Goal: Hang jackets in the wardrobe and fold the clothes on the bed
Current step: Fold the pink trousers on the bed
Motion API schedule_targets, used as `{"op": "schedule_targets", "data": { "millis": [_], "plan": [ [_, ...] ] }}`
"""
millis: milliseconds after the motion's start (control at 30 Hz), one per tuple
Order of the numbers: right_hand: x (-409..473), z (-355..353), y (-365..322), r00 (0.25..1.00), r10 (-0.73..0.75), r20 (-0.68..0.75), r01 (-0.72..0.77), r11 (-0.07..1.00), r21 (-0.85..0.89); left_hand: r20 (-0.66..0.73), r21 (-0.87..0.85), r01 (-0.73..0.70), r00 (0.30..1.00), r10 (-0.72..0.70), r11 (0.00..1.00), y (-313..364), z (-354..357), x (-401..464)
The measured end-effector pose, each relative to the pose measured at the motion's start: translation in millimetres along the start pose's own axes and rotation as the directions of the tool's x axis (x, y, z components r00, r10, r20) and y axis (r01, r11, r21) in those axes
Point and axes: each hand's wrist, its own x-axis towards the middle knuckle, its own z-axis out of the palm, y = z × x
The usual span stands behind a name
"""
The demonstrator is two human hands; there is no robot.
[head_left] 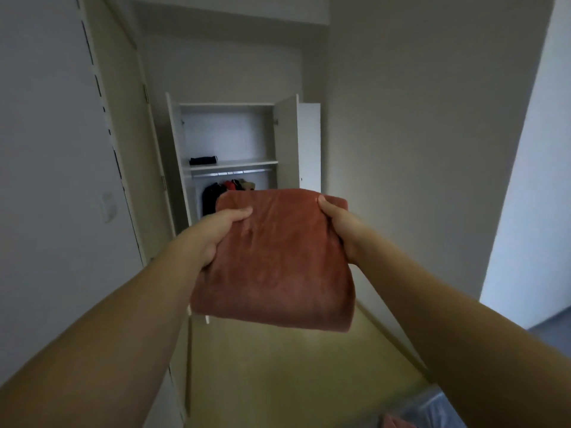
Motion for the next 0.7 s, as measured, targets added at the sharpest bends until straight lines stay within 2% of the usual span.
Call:
{"op": "schedule_targets", "data": {
  "millis": [167, 367, 467, 700],
  "plan": [
    [125.0, 45.9, -16.5, 0.996, 0.001, -0.084, -0.002, 1.0, -0.003, 0.035, 0.007, 0.014, 0.999, -0.015, 1.0, 38.2, -41.7, 139.8],
    [313.3, 62.2, -9.1, 0.982, -0.053, -0.183, 0.053, 0.999, -0.003, 0.071, 0.015, 0.002, 0.997, -0.004, 1.0, 52.7, -64.0, 329.5],
    [425.5, 72.0, 3.9, 0.982, -0.071, -0.174, 0.078, 0.996, 0.036, 0.057, 0.033, -0.034, 0.998, 0.032, 0.999, 61.5, -85.3, 433.0],
    [662.9, 123.8, -11.6, 0.997, -0.022, -0.071, 0.029, 0.995, 0.094, -0.065, 0.08, -0.015, 0.998, 0.02, 0.997, 115.6, -155.9, 653.2]
  ]
}}
